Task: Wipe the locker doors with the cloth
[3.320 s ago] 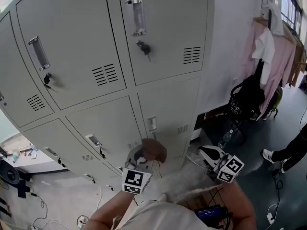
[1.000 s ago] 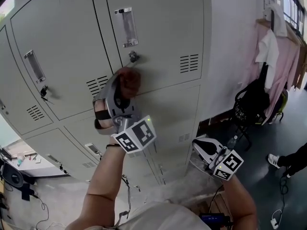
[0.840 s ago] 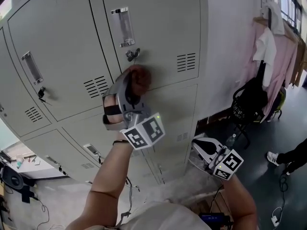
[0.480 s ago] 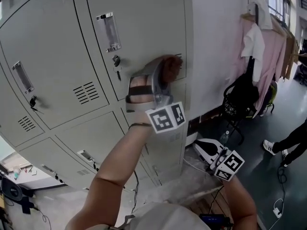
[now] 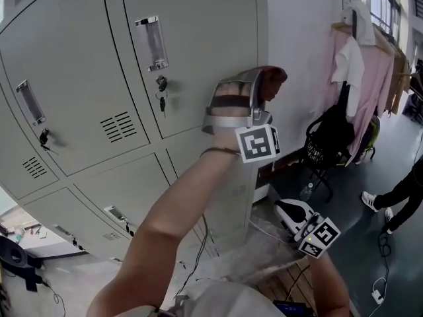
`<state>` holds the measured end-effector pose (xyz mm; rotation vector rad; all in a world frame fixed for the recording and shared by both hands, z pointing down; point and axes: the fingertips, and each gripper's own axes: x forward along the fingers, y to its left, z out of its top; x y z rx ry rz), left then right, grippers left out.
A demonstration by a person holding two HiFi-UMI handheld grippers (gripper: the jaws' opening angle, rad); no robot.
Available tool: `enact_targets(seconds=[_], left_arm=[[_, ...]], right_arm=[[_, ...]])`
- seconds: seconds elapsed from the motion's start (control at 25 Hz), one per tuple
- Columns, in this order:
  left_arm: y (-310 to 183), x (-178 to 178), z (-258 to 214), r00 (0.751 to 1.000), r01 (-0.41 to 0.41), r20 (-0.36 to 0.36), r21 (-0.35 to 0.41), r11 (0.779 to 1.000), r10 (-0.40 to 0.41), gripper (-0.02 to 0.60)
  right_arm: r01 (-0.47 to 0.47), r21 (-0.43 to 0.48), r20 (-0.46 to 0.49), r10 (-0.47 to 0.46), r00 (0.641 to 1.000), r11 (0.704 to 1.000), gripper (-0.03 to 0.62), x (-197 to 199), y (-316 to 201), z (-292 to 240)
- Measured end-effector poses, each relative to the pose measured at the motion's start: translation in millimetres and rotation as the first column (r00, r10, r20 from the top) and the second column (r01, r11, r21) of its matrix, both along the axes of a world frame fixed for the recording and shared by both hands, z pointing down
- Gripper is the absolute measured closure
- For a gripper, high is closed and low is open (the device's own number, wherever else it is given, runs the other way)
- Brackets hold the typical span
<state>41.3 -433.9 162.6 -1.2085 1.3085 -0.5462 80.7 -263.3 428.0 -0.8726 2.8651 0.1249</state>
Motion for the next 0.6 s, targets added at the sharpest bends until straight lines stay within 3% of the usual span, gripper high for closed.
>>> enact_targets(seconds=[0.32,0.6], left_arm=[[52.8,-102.5,23.7,0.991,0.083,-0.109,0.044,0.996,-0.077,0.512],[101.6,-196.0,25.8,0.964,0.208,-0.189,0.107,0.972,-0.186,0.512]], right_arm=[[0.062,0.002,0.001,-0.062,0.998,0.998,0.576,-21.6,-6.6,-0.7],[0.161,-0.005,-0.029,-0.161,0.987,0.987,0.576,-56.1,-6.7,1.1]])
